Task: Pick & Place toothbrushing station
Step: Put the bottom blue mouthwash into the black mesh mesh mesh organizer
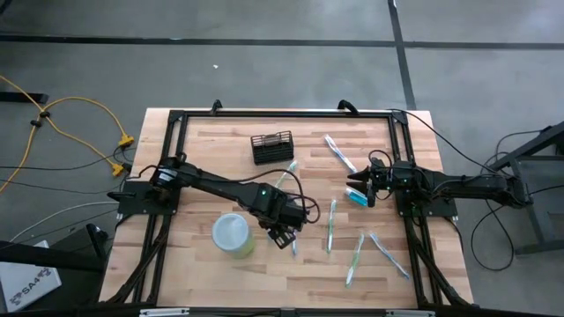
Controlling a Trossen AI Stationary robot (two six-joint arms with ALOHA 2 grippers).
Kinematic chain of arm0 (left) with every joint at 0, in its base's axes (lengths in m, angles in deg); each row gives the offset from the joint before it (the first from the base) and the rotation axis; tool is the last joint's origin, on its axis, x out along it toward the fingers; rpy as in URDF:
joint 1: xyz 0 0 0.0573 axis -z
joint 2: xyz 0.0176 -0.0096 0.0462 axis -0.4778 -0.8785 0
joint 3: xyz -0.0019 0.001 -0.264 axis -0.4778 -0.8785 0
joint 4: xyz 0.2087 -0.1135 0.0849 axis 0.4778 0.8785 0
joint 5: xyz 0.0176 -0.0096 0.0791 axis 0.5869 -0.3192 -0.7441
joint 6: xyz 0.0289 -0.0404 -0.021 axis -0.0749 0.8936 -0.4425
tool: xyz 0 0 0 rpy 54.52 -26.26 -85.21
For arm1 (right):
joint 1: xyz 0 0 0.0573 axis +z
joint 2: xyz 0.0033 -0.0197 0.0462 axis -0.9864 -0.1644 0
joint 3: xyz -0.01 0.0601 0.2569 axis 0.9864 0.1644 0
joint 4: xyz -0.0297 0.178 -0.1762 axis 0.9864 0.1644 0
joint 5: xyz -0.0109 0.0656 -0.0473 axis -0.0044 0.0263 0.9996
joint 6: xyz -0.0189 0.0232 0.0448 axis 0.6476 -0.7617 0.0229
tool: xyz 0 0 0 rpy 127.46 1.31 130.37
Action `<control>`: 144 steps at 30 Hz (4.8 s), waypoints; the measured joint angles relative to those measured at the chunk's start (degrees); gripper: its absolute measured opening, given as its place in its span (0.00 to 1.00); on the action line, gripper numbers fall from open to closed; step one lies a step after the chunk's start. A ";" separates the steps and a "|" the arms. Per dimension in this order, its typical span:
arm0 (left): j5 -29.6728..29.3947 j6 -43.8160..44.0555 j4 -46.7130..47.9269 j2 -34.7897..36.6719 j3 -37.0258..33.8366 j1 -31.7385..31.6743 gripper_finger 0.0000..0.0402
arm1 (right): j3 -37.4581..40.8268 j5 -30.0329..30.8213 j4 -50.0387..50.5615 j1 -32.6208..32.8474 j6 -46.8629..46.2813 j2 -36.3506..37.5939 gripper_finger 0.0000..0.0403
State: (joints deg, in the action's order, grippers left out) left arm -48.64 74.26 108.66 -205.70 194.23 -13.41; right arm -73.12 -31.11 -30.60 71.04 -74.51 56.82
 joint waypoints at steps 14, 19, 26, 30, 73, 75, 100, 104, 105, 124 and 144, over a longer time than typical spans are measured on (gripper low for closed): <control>0.37 0.28 0.24 -2.17 0.00 0.04 0.40 | 0.00 0.00 0.00 0.00 0.00 0.00 0.33; 0.33 1.19 0.22 -2.17 0.00 0.53 0.40 | 0.01 0.01 0.00 0.00 0.01 0.00 0.33; -1.61 2.09 0.22 -2.17 0.00 1.93 0.40 | 0.01 0.01 0.00 0.00 0.01 0.00 0.33; -3.39 2.36 0.14 -2.17 0.00 2.36 0.40 | 0.01 0.01 0.00 0.00 0.01 0.00 0.33; -10.10 1.28 -0.26 -2.63 -1.01 5.52 0.40 | 0.00 0.02 0.04 0.00 0.02 0.00 0.33; -10.10 1.25 -0.27 -2.63 -1.01 5.53 0.40 | 0.01 0.02 0.04 0.00 0.01 0.00 0.33; -8.70 1.22 -6.14 -2.72 -5.97 5.08 0.40 | 0.01 0.01 0.07 0.00 0.01 0.00 0.33; -8.61 1.21 -6.12 -2.72 -5.95 4.85 0.40 | 0.01 0.01 0.05 0.00 0.01 0.00 0.33; -8.61 1.21 -6.12 -2.72 -5.95 4.85 0.40 | 0.02 0.00 0.06 0.00 0.00 0.01 0.33; -7.17 3.66 -6.63 -2.69 -6.77 4.48 0.40 | 0.00 0.00 0.05 0.00 0.02 0.00 0.33; -6.71 5.37 -6.95 -2.69 -7.28 3.56 0.40 | 0.00 0.02 0.07 0.00 0.00 0.01 0.33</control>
State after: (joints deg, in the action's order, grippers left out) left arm -55.35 79.63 101.71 -208.40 186.96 -9.84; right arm -73.12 -31.08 -30.53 71.04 -74.51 56.84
